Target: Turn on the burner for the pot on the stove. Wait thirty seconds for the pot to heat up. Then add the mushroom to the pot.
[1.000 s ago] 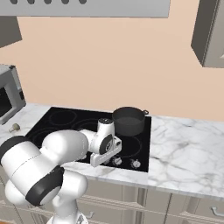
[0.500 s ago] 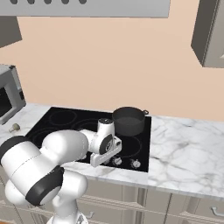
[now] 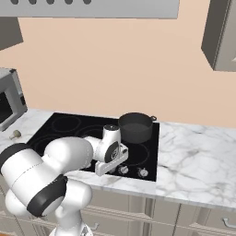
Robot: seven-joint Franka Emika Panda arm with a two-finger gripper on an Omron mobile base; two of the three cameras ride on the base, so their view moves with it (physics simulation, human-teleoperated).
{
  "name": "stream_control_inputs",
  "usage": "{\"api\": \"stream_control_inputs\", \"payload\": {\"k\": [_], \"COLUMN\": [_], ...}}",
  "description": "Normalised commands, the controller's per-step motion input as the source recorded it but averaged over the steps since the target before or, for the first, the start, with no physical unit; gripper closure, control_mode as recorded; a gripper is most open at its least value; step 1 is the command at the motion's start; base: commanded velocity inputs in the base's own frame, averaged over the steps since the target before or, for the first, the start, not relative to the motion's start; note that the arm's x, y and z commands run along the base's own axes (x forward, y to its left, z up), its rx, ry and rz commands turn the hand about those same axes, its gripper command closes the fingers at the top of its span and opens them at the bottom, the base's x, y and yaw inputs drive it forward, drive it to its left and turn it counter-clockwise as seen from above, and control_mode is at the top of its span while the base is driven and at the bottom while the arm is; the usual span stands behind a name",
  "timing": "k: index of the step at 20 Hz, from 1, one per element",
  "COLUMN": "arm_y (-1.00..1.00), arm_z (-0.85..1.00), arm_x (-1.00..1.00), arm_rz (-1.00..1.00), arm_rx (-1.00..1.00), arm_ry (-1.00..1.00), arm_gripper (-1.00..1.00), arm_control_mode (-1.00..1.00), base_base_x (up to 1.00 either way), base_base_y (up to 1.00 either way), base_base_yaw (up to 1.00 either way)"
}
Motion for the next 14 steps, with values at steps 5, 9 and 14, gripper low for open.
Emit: {"api": "stream_control_inputs", "payload": {"k": [5,9,14], "arm_y": [0.0,0.0,0.0], "arm_z": [0.0,0.0,0.0], "arm_x": [0.0,0.0,0.0], "arm_rz": [0.0,0.0,0.0], "arm_rx": [0.0,0.0,0.0], "arm_ry": [0.0,0.0,0.0], "arm_gripper": [1.0,1.0,1.0], "arm_control_mode": [-1.0,-1.0,-1.0], "base_base_x": [0.0,0.0,0.0], "base_base_y": [0.0,0.0,0.0], "base_base_yaw": [0.0,0.0,0.0]}}
